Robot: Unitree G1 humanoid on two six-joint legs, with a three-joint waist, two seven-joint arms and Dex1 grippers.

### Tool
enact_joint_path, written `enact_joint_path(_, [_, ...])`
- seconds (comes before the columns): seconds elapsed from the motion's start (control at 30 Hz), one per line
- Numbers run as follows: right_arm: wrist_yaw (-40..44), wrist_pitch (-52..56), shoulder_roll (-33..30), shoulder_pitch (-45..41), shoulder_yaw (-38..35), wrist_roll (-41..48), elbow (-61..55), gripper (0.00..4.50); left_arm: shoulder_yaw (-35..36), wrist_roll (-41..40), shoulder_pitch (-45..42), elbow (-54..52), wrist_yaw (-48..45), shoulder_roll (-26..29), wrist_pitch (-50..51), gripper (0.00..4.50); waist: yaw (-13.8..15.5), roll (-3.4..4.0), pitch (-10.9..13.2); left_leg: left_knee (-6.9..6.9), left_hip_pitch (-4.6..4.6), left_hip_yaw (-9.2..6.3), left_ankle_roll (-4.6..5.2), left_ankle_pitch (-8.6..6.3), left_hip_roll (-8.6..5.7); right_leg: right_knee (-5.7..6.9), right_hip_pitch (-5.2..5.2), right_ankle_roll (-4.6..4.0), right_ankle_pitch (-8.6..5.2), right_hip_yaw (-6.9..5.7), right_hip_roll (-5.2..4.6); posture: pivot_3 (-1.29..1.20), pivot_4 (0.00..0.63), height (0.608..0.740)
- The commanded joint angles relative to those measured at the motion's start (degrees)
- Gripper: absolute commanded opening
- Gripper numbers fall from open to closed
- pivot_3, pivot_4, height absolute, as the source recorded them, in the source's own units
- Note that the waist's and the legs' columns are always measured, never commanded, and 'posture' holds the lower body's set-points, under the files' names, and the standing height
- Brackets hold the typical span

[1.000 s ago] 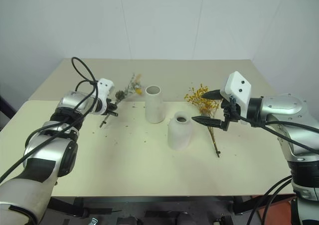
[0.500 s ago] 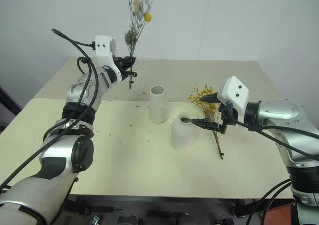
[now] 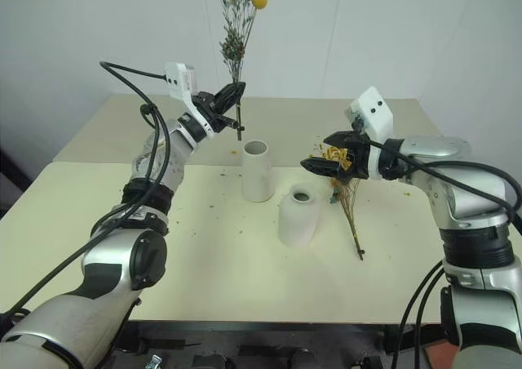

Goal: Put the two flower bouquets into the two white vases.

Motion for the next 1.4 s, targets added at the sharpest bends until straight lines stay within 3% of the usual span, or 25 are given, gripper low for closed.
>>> enact_joint_path(0.03, [-0.5, 0.4, 1.0, -3.0, 0.7, -1.5, 3.2, 4.50, 1.2, -1.6, -3.5, 0.7, -0.5, -0.5, -2.5, 0.02, 0.0, 0.00, 0.0, 0.00, -0.01, 0.00, 0.00, 0.00, 0.00, 0.00, -0.02, 0.00, 0.00, 0.00, 0.00, 0.00, 0.150, 0.740])
enact_joint_path(0.6, [1.6, 0.6, 1.5, -1.4, 0.7, -1.8, 1.9, 4.50, -2.0, 2.0, -1.3, 4.2, -2.7, -5.5, -12.2, 0.02, 0.1, 0.00, 0.0, -0.01, -0.07, -0.02, 0.00, 0.00, -0.02, 0.01, -0.03, 0.03, 0.02, -0.03, -0.02, 0.00, 0.150, 0.740])
enact_joint_path(1.33, [2.9, -1.3, -0.6, 2.5, -0.2, -2.1, -2.3, 4.50, -4.5, 6.2, 1.5, 4.3, -0.2, -4.0, -13.0, 0.02, 0.1, 0.00, 0.0, -0.01, -0.05, -0.03, 0.00, 0.00, -0.02, 0.00, -0.04, 0.03, 0.02, -0.02, 0.00, 0.00, 0.150, 0.740])
enact_joint_path(1.4, [3.0, -1.5, -0.9, 2.7, -0.3, -2.1, -2.1, 4.50, -4.7, 6.3, 1.8, 4.0, -0.2, -3.8, -12.4, 0.53, 0.1, 0.00, 0.0, -0.01, -0.04, -0.03, 0.00, 0.00, -0.02, 0.00, -0.04, 0.03, 0.02, -0.02, 0.00, 0.00, 0.150, 0.740])
